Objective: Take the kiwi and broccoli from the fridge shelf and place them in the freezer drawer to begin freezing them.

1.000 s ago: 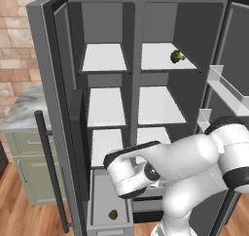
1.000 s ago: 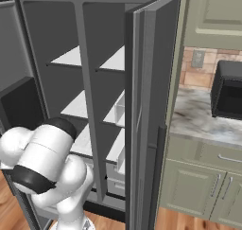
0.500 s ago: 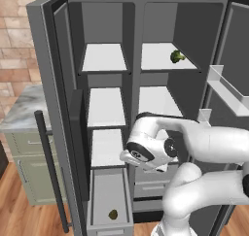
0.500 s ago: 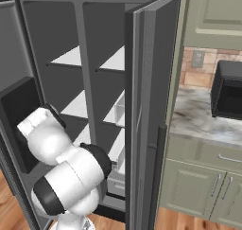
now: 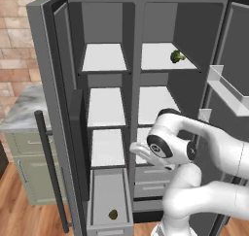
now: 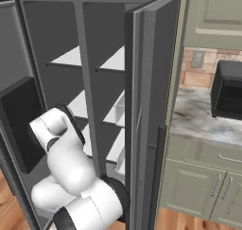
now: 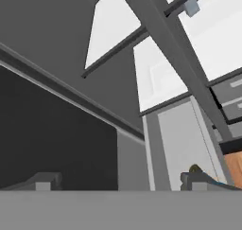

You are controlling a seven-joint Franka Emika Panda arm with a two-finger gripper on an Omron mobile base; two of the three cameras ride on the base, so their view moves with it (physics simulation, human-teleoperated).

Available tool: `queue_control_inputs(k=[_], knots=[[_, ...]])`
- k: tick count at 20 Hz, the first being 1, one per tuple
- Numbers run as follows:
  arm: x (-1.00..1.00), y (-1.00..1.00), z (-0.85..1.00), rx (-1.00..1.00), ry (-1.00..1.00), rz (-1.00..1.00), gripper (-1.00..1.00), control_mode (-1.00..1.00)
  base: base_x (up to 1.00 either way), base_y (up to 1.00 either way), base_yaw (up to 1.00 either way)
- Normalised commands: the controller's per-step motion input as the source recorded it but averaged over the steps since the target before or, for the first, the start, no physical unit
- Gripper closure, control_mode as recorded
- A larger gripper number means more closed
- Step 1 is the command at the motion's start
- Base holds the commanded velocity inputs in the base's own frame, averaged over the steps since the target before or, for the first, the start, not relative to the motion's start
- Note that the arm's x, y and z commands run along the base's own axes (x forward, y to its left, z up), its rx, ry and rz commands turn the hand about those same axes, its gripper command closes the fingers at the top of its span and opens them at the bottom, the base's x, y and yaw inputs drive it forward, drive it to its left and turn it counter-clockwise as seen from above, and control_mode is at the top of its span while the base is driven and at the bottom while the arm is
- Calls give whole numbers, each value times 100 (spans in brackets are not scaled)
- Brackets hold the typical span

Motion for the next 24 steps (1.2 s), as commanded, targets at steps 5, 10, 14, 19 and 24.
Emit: queue_control_inputs(k=[5, 10, 14, 19, 24], knots=[[-1, 6, 51, -40, 2, -14, -100, -100, 0, 0, 0], [-1, 0, 51, -45, 6, -9, -100, -100, 0, 0, 0], [0, -5, 48, -45, 10, -5, -100, -100, 0, 0, 0], [0, -12, 47, -43, 11, -6, -100, -100, 0, 0, 0], [-3, -26, 55, -37, 9, -6, -100, -100, 0, 0, 0]])
